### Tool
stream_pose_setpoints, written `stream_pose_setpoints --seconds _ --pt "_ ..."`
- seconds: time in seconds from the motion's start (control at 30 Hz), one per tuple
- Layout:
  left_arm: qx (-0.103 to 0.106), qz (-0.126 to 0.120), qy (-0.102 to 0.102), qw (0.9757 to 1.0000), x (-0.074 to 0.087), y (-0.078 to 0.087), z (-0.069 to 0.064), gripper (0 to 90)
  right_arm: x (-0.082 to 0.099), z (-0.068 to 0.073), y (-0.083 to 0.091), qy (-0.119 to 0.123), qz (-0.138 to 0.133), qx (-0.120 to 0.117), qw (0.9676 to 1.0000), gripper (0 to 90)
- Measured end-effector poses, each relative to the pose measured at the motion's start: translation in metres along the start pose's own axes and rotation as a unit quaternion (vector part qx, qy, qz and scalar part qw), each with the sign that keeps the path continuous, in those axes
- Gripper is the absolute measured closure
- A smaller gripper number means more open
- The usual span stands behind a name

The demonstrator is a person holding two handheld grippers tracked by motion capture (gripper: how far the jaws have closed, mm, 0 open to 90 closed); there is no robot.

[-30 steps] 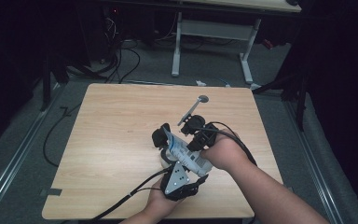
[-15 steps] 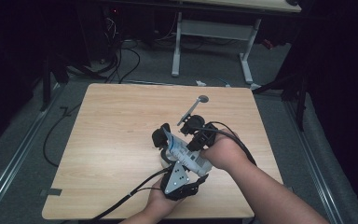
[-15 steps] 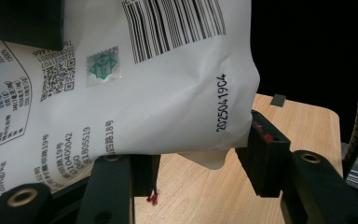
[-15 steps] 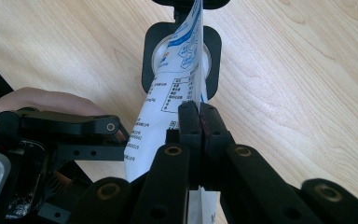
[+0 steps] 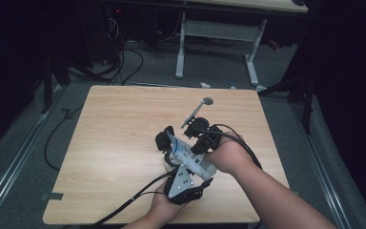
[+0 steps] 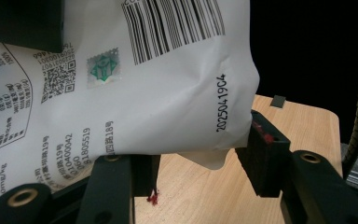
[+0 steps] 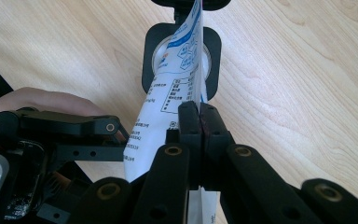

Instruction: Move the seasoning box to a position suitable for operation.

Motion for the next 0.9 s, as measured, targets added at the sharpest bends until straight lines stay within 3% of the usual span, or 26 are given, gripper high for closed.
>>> stream_pose_setpoints --seconds 0.9 --pt "-0.001 -0.003 0.001 1.0000 -0.0008 0.0001 0.0012 52.9 -0.0018 0.0000 -0.0011 0.003 -0.001 0.000 1.0000 89.8"
Point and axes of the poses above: each handheld gripper's, and its own axes: y roughly backward along the jaws, x roughly out of its underside, z roughly to its left, the point moved 3 cm from there along -y, roughly forward along the jaws, and after that the axes turned 3 degrees about -y, right-handed, at the moved point
